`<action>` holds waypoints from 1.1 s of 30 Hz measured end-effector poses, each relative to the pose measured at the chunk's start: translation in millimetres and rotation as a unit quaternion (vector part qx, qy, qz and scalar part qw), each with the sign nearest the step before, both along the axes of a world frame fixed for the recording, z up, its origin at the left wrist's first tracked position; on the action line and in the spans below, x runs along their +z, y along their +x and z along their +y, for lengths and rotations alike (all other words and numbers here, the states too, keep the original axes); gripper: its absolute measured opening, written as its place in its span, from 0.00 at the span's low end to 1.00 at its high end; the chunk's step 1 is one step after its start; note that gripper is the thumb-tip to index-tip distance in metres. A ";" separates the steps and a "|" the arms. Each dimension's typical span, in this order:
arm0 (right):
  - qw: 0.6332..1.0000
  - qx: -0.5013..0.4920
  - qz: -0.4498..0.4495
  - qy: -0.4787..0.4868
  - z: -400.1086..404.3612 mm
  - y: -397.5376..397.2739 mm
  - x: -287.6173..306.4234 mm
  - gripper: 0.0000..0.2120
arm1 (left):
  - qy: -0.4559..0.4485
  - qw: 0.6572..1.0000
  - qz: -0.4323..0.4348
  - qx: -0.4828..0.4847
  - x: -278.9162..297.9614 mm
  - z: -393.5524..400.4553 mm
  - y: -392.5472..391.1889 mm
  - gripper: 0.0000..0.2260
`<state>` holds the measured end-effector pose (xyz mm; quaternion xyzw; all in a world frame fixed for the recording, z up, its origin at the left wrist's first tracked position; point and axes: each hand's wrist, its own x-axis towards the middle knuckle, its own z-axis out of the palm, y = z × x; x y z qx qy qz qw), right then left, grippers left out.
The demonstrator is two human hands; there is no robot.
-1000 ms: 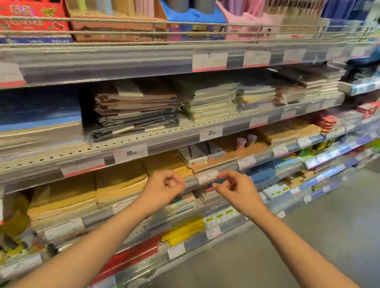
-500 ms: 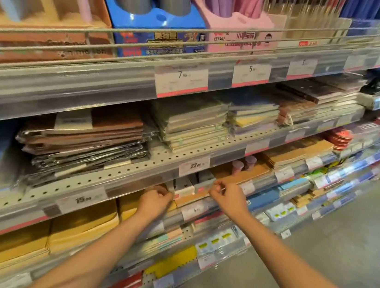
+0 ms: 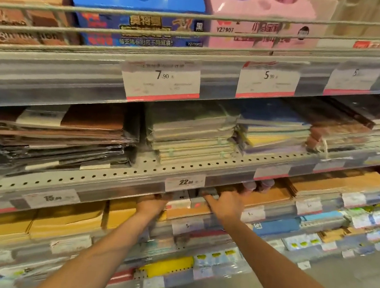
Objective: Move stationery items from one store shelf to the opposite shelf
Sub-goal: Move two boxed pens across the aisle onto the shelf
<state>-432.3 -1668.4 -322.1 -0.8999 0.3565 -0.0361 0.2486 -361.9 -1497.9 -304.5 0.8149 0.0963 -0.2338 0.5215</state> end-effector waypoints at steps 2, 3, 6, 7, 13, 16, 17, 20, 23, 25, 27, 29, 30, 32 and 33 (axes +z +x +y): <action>1.000 0.009 0.014 0.000 0.0 1.3 -0.6 0.27 | -0.046 0.999 0.018 0.017 0.8 -2.8 1.2 0.18; 1.000 0.008 0.016 0.002 0.1 1.0 -0.1 0.26 | -0.060 0.998 0.022 0.020 1.3 -4.7 0.8 0.19; 1.000 0.005 0.009 0.013 1.7 0.2 -0.7 0.24 | -0.062 0.996 0.037 0.044 6.4 -7.6 -2.0 0.16; 1.000 0.008 0.008 0.018 3.2 -0.8 1.2 0.23 | -0.056 0.996 0.040 0.049 7.6 -8.0 -2.6 0.15; 0.991 0.012 -0.032 0.127 8.8 -10.4 11.4 0.15 | -0.104 0.989 0.070 0.080 15.1 -7.8 -17.3 0.06; 0.974 0.007 -0.055 0.218 8.0 -8.3 13.4 0.14 | -0.158 0.978 0.090 0.100 13.9 -4.0 -22.8 0.07; 0.963 -0.002 -0.067 0.260 7.3 -7.2 13.6 0.16 | -0.171 0.976 0.093 0.102 14.1 -1.5 -25.4 0.09; 0.917 -0.014 -0.087 0.390 -1.9 -4.7 1.3 0.14 | -0.204 0.969 0.099 0.099 14.5 8.0 -37.0 0.16; 0.847 -0.013 -0.087 0.524 -4.2 -19.9 13.5 0.06 | -0.229 0.964 0.101 0.090 14.0 18.4 -51.2 0.11; 0.818 0.011 -0.081 0.569 -6.8 -29.8 15.6 0.11 | -0.242 0.962 0.092 0.091 11.9 28.2 -59.6 0.08; 0.795 0.027 -0.080 0.601 -6.5 -37.8 15.3 0.17 | -0.256 0.959 0.083 0.093 14.1 40.9 -69.2 0.08; 0.775 0.040 -0.081 0.626 -3.8 -43.0 12.4 0.23 | -0.269 0.954 0.081 0.101 16.4 57.8 -79.4 0.08; 0.767 0.050 -0.079 0.635 0.5 -45.1 12.9 0.24 | -0.277 0.951 0.084 0.104 17.3 67.0 -84.6 0.08; 0.760 0.087 -0.077 0.640 11.7 -48.8 17.1 0.25 | -0.283 0.950 0.082 0.103 19.8 86.5 -97.3 0.07; 0.760 0.108 -0.076 0.636 18.8 -50.3 18.2 0.25 | -0.282 0.951 0.077 0.100 20.2 96.2 -103.9 0.07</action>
